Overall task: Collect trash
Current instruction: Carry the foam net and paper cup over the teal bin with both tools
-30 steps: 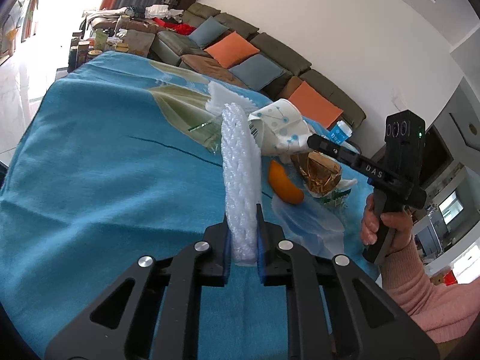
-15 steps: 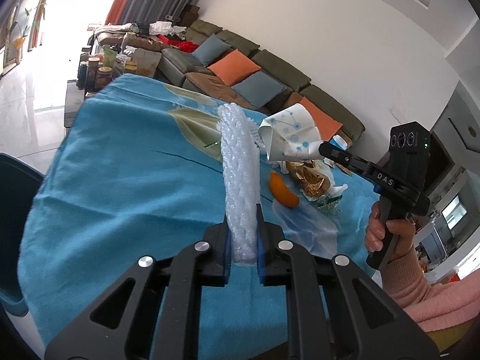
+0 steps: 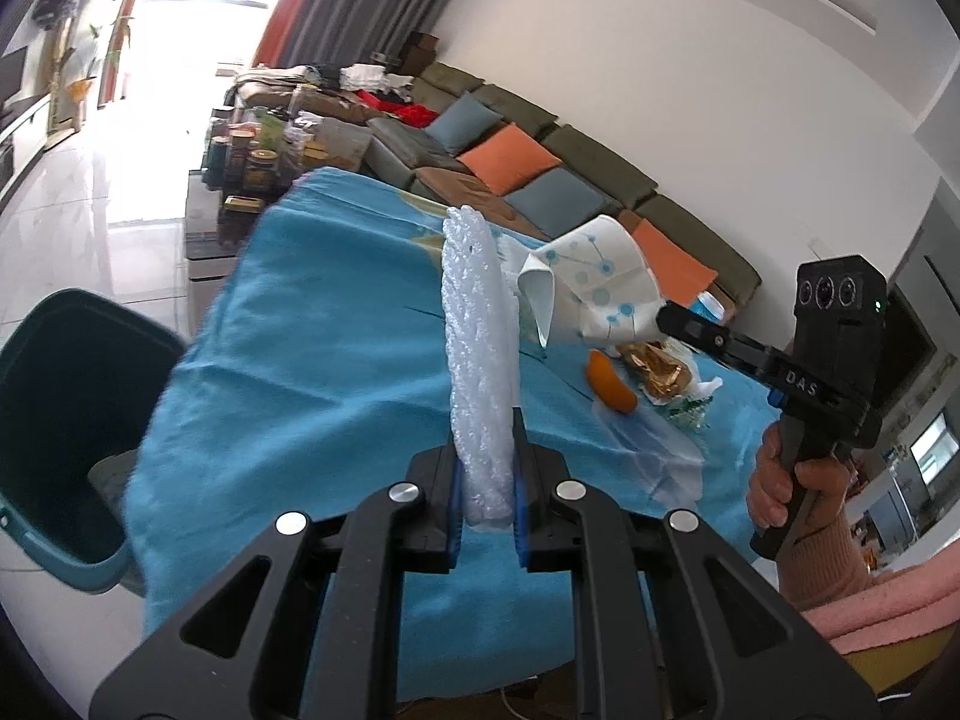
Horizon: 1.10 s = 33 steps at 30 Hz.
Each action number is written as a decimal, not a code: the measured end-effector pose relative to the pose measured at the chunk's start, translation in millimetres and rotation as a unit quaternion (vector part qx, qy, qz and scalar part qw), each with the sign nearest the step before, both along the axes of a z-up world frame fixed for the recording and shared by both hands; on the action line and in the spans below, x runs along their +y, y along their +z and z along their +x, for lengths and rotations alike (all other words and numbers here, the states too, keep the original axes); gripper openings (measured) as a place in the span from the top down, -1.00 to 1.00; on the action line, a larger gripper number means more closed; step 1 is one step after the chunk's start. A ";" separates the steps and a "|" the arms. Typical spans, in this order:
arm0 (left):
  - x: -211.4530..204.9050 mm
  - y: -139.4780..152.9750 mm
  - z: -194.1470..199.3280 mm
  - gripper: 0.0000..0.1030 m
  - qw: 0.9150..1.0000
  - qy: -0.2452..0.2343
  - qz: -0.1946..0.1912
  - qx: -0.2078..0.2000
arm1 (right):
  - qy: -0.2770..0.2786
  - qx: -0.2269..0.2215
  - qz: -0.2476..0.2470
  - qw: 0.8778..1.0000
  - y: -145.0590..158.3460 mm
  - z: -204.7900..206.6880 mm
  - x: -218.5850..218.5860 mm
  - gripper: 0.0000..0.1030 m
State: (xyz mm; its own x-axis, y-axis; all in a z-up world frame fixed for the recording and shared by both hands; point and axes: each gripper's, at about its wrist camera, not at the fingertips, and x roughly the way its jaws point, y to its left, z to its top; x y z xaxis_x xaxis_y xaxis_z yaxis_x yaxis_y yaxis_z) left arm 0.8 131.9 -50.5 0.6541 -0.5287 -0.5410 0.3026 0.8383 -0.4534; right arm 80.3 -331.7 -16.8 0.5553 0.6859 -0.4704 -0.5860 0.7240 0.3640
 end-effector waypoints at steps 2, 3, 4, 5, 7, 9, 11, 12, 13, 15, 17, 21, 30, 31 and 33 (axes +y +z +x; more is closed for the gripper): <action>8.3 -0.6 -3.2 0.75 1.000 0.010 -0.002 0.001 | 0.010 0.003 0.001 1.000 -0.8 0.6 8.2 0.95; 13.8 -0.8 -5.9 0.75 1.000 0.017 -0.002 0.002 | 0.016 0.005 0.002 1.000 -1.7 1.1 13.4 0.95; 18.4 -0.8 -8.0 0.75 1.000 0.023 -0.002 0.002 | 0.020 0.006 0.002 1.000 -1.8 0.1 17.3 0.95; 23.1 -0.5 -10.2 0.75 1.000 0.029 -0.001 0.002 | 0.025 0.006 0.002 1.000 -2.2 0.4 21.3 0.95; 31.8 -0.2 -13.6 0.75 0.999 0.040 0.000 0.001 | 0.034 0.008 0.004 0.999 -2.8 -0.1 29.2 0.95; 42.3 0.4 -17.3 0.75 0.999 0.053 0.001 0.002 | 0.042 0.010 0.004 0.999 -2.8 1.4 36.7 0.95; 51.9 1.5 -21.2 0.75 0.998 0.067 0.002 0.002 | 0.053 0.013 0.006 0.999 -3.6 3.0 45.8 0.95; 55.3 2.3 -22.7 0.75 0.997 0.071 0.002 0.002 | 0.056 0.013 0.006 0.998 -4.6 3.2 49.7 0.95; 60.1 2.7 -24.7 0.75 0.997 0.077 0.001 0.002 | 0.061 0.015 0.005 0.998 -5.0 4.1 54.9 0.95; 66.9 3.2 -27.8 0.75 0.996 0.086 0.003 0.002 | 0.068 0.016 0.005 0.998 -4.9 3.3 63.6 0.95; 74.0 3.3 -31.8 0.75 0.996 0.095 0.003 0.002 | 0.076 0.019 0.005 0.997 -6.9 5.0 72.1 0.95; 87.8 3.1 -38.3 0.75 0.994 0.113 0.005 0.004 | 0.088 0.023 0.002 0.996 -10.4 7.4 85.0 0.95; 114.9 0.3 -48.5 0.75 0.988 0.155 0.008 0.010 | 0.122 0.024 0.001 0.992 -9.9 14.5 118.8 0.95; 116.9 -0.1 -50.0 0.75 0.987 0.159 0.009 0.010 | 0.126 0.024 0.002 0.992 -9.6 14.8 121.3 0.95; 122.7 -0.7 -52.6 0.75 0.986 0.167 0.009 0.012 | 0.132 0.025 0.001 0.991 -9.7 14.0 128.1 0.95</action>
